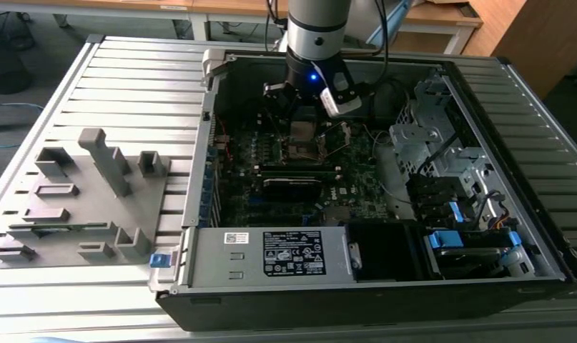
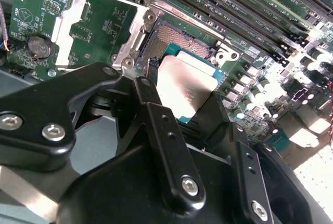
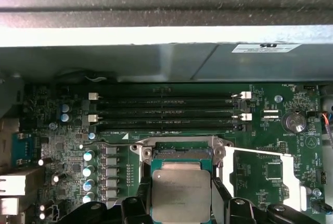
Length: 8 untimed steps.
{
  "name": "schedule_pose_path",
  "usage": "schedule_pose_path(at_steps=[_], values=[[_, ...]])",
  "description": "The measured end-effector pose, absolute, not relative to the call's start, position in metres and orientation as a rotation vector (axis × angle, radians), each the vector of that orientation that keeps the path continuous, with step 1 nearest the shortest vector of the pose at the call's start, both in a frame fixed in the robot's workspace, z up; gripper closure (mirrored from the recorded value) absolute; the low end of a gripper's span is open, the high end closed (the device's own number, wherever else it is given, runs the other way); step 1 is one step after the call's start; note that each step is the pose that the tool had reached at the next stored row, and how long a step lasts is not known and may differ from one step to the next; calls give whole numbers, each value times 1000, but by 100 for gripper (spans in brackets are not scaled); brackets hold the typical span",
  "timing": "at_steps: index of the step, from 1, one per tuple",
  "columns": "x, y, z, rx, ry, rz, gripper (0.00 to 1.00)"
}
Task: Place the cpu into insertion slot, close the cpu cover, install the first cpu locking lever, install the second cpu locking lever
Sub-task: 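Place the cpu into insertion slot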
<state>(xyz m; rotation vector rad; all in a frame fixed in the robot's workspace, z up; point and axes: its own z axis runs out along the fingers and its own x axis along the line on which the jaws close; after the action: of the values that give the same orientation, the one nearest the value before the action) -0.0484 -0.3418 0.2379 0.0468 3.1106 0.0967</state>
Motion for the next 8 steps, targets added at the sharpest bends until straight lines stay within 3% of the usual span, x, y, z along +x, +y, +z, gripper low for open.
schedule_pose_path(at_steps=[8], values=[[-48, -341, 236, 56, 3110, 96, 46]])
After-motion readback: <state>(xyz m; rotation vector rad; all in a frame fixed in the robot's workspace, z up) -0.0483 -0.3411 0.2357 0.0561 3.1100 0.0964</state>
